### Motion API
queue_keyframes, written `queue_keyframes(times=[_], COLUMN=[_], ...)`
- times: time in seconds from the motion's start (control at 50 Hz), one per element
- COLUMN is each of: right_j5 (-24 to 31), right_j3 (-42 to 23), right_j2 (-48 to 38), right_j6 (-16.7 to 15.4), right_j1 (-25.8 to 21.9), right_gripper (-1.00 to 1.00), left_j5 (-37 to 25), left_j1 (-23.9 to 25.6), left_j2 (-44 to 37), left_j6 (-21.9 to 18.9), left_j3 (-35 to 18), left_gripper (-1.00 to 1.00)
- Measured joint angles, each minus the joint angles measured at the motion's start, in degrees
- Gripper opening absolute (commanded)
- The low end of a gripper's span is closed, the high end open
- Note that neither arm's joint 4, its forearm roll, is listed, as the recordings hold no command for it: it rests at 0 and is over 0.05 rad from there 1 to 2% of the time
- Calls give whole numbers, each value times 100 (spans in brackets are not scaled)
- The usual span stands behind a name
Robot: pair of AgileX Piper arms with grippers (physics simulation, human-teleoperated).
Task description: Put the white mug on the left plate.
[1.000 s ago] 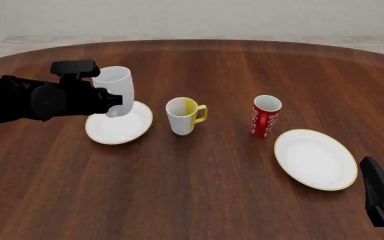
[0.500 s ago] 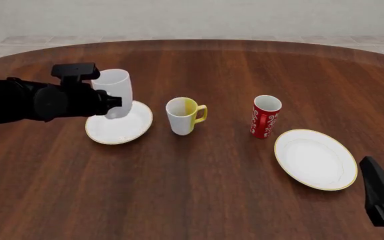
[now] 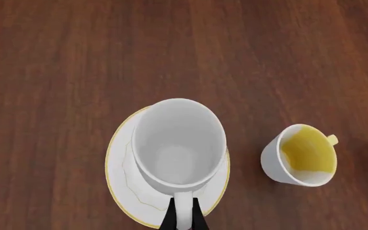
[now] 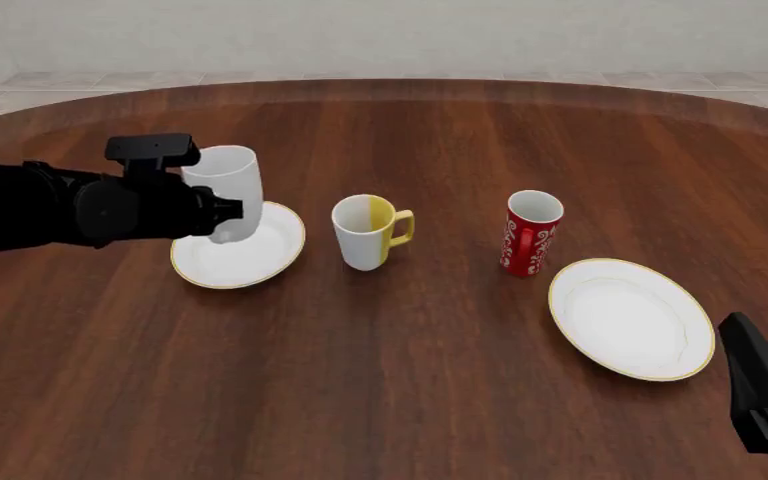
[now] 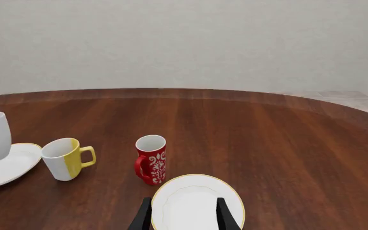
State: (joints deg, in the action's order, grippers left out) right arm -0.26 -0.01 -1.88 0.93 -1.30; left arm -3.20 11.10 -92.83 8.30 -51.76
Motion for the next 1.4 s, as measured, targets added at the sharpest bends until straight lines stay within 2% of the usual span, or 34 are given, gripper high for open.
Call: queue_keyframes(times=[1.4], right_j5=[116], right_j3=[0], right_j2=[144], right_j6=[41], right_j1=[58], right_gripper=[100], left_j5=[205], left_j1=[-85], left_j2=[-384], left_j6=[-314], left_j3=[-80], left_gripper=[-100])
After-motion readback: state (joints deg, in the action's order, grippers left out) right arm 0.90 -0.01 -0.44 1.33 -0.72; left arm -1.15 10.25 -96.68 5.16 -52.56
